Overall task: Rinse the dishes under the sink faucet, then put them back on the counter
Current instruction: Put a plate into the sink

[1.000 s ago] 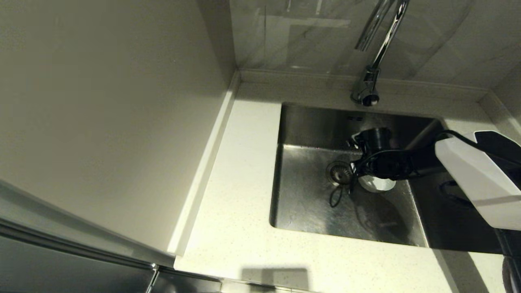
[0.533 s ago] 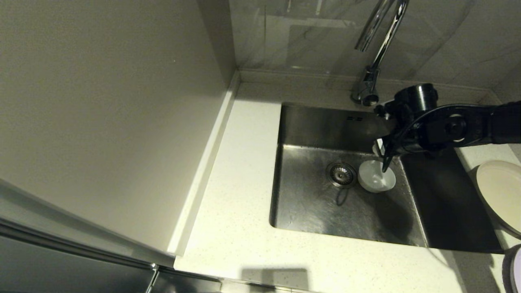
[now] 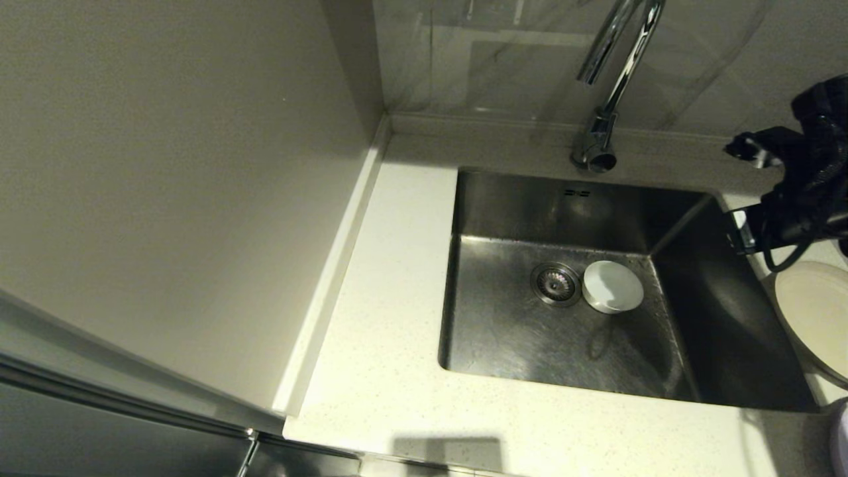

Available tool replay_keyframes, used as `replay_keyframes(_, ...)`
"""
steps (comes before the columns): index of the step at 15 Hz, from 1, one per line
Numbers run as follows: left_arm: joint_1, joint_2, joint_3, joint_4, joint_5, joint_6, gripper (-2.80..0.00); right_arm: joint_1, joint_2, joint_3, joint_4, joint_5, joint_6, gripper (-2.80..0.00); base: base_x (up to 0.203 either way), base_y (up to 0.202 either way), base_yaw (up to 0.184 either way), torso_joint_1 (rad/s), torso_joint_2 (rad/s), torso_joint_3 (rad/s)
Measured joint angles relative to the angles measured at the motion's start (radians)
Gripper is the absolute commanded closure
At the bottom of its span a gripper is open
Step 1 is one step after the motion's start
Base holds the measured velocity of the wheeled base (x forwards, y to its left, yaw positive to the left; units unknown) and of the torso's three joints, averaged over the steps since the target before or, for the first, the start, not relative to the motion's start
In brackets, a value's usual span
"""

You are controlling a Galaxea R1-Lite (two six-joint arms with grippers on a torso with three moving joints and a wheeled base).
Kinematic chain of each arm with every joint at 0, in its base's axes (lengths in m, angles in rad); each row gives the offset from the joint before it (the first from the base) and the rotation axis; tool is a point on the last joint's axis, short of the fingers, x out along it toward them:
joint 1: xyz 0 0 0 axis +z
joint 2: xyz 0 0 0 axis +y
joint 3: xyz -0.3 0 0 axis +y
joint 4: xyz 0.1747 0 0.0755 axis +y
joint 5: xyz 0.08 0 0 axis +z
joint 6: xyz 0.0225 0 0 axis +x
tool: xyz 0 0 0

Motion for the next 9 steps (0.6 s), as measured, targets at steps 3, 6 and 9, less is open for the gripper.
replay_keyframes(3,0.0,0.0,0.0,0.0,0.0,0.0,0.0,-0.101,-0.085,0.107,0.004,0.039,0.06,0.0,0.0,0.0,0.0,0.0,0.0,0.0)
replay_keyframes(6,0.0,0.0,0.0,0.0,0.0,-0.001,0.0,-0.174,-0.119,0.174,-0.009,0.047,0.124,-2.8,0.0,0.0,0.0,0.0,0.0,0.0)
replay_keyframes(9,0.0,0.0,0.0,0.0,0.0,-0.001,0.0,-0.201,-0.126,0.197,-0.014,0.077,0.132,-2.8,0.0,0.0,0.0,0.0,0.0,0.0)
